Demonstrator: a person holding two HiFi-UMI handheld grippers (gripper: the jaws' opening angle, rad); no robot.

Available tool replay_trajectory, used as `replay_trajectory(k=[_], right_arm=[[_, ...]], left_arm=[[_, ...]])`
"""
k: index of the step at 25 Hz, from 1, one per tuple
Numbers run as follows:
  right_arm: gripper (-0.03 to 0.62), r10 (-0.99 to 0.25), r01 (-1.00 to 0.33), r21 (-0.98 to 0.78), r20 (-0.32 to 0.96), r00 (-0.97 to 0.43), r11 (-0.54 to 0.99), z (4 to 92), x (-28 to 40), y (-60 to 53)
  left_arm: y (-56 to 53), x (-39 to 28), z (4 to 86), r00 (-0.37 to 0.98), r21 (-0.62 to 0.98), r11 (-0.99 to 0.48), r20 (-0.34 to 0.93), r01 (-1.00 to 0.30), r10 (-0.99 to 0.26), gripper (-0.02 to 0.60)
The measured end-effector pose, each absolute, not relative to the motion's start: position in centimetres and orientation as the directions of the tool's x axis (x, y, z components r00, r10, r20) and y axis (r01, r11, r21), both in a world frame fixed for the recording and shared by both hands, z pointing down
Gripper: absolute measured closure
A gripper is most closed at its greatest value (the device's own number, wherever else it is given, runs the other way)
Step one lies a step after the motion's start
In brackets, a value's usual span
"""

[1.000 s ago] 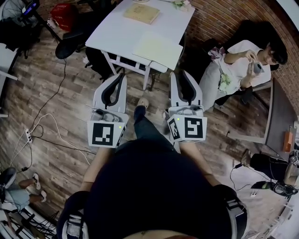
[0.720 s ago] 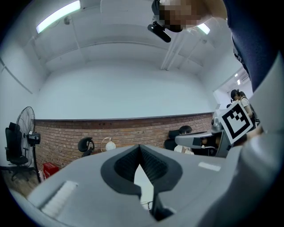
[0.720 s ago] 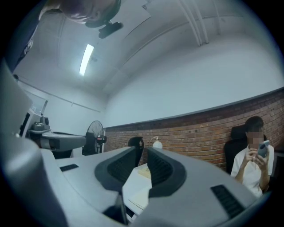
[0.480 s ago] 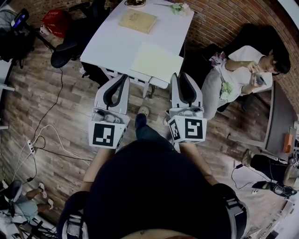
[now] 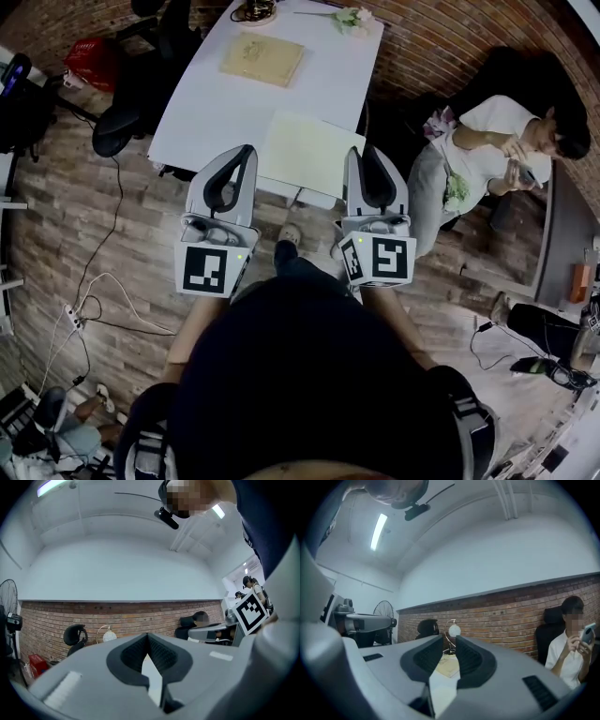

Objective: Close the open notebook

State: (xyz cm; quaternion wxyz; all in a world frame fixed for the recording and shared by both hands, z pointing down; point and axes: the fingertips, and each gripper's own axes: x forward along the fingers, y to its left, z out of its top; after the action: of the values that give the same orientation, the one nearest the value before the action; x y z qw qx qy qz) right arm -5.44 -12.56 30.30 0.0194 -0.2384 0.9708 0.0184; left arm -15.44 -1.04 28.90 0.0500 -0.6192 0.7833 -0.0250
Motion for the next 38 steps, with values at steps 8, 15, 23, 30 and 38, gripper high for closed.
replay_trajectory(k=[8,15,23,30,38], right_arm=[[0.523,-0.525,-0.526,0.045,-0.042,-0.850,0.849,30.2,-7.2,-16.8],[0.522,-0.593,-0.594,0.059,-0.041,-0.804,0.802,30.4,-5.9,-18.5],[0.522,-0.681,-0.682,0.054,-0.039,-0.731,0.729,30.5,-4.2,-19.6],[0.523,-0.758,-0.759,0.031,-0.032,-0.651,0.650,30.5,-2.6,-19.8],[0.522,-0.834,-0.834,0.018,-0.020,-0.552,0.552,31.1,0.1,-19.4]], left_arm=[[-6.7,-18.3,28.5,-0.152,-0.121,0.163,-0.097,-0.979,-0.984,0.586],[-9.6,-18.2,29.1,-0.084,-0.103,0.091,-0.071,-0.991,-0.994,0.586],[-12.3,-17.5,29.0,0.028,-0.110,-0.017,-0.098,-0.994,-0.995,0.586],[-13.7,-15.9,28.8,0.170,-0.124,-0.159,-0.077,-0.979,-0.983,0.586],[-15.2,-14.0,29.5,0.294,-0.122,-0.287,-0.049,-0.950,-0.954,0.586]])
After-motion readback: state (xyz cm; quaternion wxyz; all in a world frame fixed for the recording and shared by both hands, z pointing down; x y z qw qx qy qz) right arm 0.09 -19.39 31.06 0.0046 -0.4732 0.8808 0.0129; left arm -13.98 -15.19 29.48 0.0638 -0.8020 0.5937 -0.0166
